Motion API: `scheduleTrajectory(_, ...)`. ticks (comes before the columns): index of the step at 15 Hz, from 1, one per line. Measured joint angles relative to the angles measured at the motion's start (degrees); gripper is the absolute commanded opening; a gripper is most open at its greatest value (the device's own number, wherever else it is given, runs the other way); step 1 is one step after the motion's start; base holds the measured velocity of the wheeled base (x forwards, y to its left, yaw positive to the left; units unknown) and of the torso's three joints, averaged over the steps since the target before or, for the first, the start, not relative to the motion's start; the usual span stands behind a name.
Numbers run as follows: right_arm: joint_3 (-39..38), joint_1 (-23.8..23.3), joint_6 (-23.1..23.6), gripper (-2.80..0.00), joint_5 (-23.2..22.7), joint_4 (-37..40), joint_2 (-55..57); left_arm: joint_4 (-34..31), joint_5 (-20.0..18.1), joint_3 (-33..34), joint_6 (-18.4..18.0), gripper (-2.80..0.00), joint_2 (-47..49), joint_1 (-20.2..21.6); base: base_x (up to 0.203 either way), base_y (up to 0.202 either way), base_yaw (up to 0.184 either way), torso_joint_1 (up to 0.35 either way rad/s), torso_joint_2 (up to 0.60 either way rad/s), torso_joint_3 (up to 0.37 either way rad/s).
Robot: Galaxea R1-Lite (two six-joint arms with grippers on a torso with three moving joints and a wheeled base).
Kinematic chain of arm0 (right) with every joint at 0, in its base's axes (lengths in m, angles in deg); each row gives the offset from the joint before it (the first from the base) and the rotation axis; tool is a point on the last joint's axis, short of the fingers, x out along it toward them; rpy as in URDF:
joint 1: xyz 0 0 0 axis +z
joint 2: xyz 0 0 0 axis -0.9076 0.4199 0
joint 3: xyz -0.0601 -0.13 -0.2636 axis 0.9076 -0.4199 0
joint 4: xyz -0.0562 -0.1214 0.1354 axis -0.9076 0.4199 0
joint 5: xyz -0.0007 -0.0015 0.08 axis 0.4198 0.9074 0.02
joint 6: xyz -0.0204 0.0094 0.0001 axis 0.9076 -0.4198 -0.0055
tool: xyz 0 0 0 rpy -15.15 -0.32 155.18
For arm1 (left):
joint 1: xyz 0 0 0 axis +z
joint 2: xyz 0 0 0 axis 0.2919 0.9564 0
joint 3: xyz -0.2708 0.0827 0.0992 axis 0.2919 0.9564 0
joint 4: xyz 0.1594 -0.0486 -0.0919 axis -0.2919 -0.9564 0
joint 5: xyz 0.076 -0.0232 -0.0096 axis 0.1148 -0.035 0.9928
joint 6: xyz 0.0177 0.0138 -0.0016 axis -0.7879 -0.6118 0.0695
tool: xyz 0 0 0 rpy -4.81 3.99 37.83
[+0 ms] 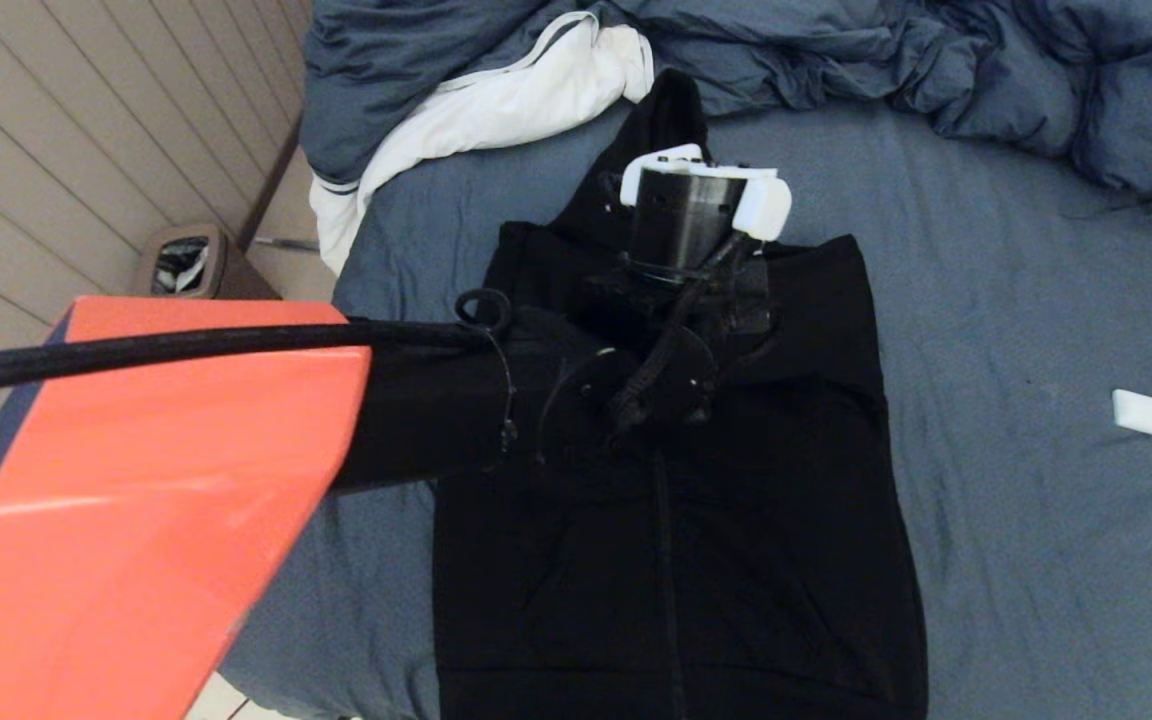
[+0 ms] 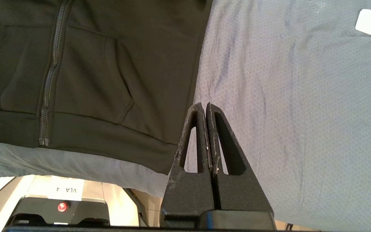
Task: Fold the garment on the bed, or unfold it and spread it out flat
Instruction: Fold the black sweatshirt
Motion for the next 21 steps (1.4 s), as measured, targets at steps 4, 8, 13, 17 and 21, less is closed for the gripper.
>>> scheduleTrajectory(4,0.0,0.0,0.0,-2.80,0.0,0.0,0.0,1.4,-0.4,-0.1,-2.3,-2.80,2.7,-4.3,0.000,0.000,0.000,0.000,0.00,0.000)
scheduleTrajectory(8,0.0,0.0,0.0,-2.80,0.0,0.0,0.0,2.4,-0.7,-0.2,-2.8,-2.80,4.8,-6.8,0.000,0.000,0.000,0.000,0.00,0.000)
scheduleTrajectory(13,0.0,0.0,0.0,-2.80,0.0,0.0,0.0,4.5,-0.7,-0.4,-5.2,-2.80,7.4,-7.7,0.000,0.000,0.000,0.000,0.00,0.000)
scheduleTrajectory(17,0.0,0.0,0.0,-2.80,0.0,0.0,0.0,4.3,0.0,-0.4,-5.4,-1.20,8.4,-7.7,0.000,0.000,0.000,0.000,0.00,0.000)
scheduleTrajectory(21,0.0,0.0,0.0,-2.80,0.0,0.0,0.0,4.6,2.0,-0.5,-6.6,0.00,9.1,-7.7,0.000,0.000,0.000,0.000,0.00,0.000)
